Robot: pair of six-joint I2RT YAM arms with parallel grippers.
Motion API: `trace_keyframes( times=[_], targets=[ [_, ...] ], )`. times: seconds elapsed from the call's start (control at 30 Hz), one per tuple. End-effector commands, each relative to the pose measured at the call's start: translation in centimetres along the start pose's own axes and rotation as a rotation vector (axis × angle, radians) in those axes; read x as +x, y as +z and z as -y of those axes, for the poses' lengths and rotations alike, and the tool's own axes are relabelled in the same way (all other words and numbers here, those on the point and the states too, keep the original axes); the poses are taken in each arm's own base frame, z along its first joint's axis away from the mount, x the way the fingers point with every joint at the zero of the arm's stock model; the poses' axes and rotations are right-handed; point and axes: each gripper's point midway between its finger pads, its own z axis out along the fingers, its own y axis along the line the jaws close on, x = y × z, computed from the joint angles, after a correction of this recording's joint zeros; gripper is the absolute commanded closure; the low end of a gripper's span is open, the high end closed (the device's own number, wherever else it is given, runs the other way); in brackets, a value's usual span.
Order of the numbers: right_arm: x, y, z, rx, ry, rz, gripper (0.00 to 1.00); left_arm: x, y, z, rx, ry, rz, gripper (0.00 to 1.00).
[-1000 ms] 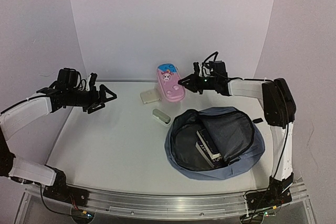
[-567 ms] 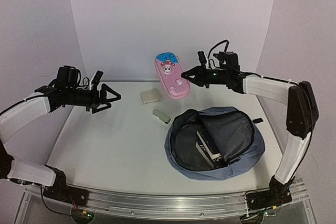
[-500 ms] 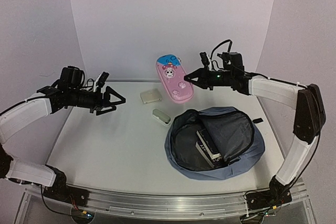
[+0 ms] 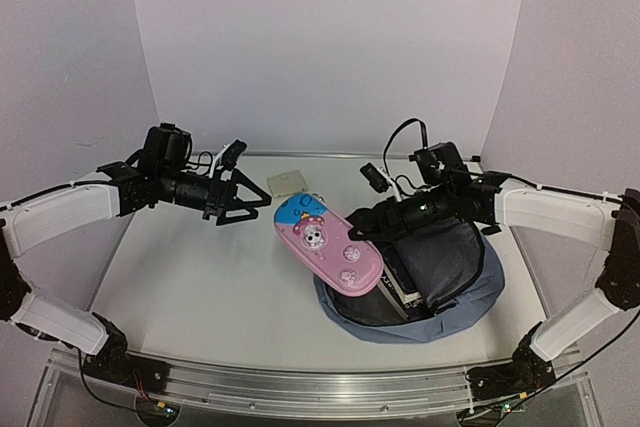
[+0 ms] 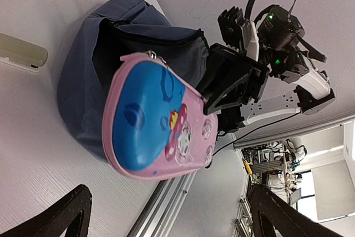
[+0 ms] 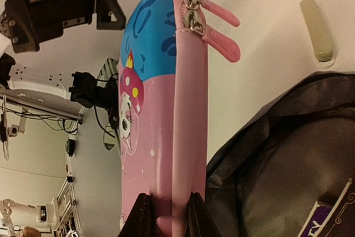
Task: Pack the student bag
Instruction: Pick up the stationery from the center of the board.
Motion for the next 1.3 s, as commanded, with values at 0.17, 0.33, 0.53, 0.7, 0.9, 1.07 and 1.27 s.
trace_keyframes(
  times=[0.17, 0.33, 0.53, 0.7, 0.9, 1.07, 1.27],
  targets=[
    [-0.2, -1.1, -5.9, -0.187, -0.119, 0.000, 1.00, 0.2, 1.4, 1.1, 0.069, 0.001, -0.066, 0.00],
    [0.2, 0.1, -6.9, -0.215, -0.137, -0.032, 1.00, 0.9, 2.0, 2.4, 0.119, 0.020, -0.110, 0.00],
    [-0.4, 0.6, -8.3, -0.254, -0.173, -0.032, 1.00, 1.4, 1.9, 3.0, 0.148, 0.029, -0.136, 0.03],
    [-0.6, 0.8, -8.5, -0.268, -0.180, -0.038, 1.00, 2.3, 2.2, 3.8, 0.212, 0.021, -0.191, 0.16],
    [-0.7, 1.4, -8.5, -0.277, -0.186, -0.050, 1.00, 3.1, 2.6, 4.3, 0.236, 0.025, -0.224, 0.36],
    [-1.0, 1.8, -8.5, -0.275, -0.196, -0.051, 1.00, 3.1, 2.7, 4.4, 0.249, 0.026, -0.234, 0.50],
    [-2.3, 2.1, -7.1, -0.174, -0.187, 0.004, 0.70, 2.8, 2.5, 4.2, 0.201, 0.056, -0.211, 0.83]
  ],
)
